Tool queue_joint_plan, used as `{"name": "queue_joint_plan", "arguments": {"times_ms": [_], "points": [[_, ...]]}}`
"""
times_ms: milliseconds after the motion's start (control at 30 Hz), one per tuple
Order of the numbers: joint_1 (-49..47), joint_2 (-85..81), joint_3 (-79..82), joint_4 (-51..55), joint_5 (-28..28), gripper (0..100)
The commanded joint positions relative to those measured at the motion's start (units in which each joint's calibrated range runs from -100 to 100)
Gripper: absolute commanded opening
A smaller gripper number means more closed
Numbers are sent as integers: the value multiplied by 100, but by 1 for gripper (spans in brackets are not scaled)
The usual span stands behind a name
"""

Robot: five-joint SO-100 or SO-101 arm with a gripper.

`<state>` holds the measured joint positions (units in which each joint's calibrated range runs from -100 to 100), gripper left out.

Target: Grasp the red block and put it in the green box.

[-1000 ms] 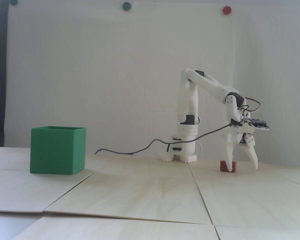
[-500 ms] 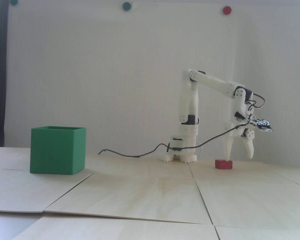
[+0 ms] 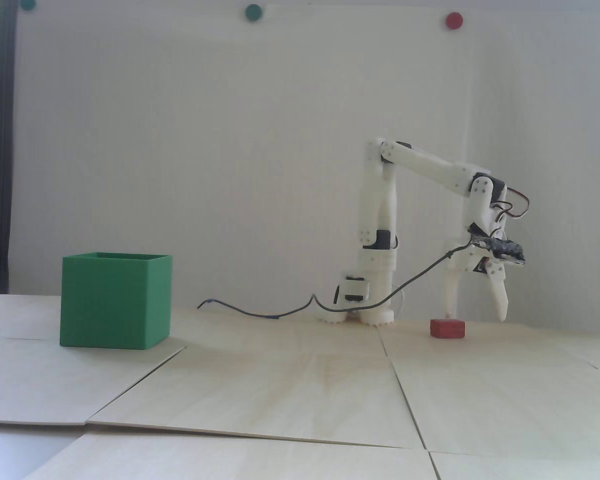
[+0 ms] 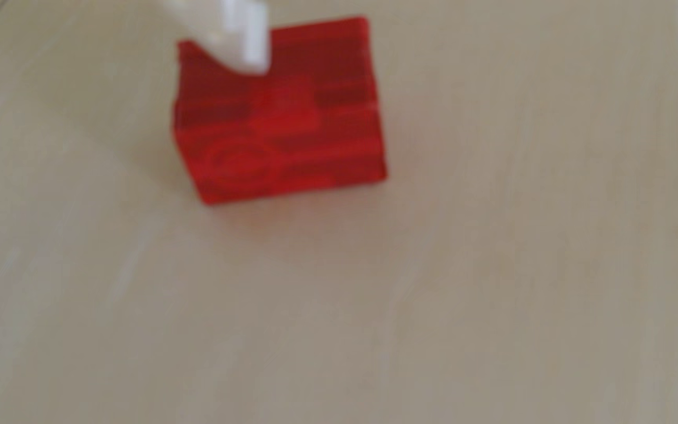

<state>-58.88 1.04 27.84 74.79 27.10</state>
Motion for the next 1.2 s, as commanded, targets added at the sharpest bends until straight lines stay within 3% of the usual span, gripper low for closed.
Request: {"name": "queue_joint_plan", "arguments": {"times_ms": [0, 167, 267, 800, 900, 1167], "points": [[-26, -68, -451, 50, -1304, 36], [-50, -45, -415, -194, -3142, 36], [-123, -116, -415, -211, -3527, 36], [-1675, -116, -2083, 548, -3548, 36], [-1321, -21, -2083, 716, -3595, 36], [705, -21, -1888, 1028, -3741, 36]]}}
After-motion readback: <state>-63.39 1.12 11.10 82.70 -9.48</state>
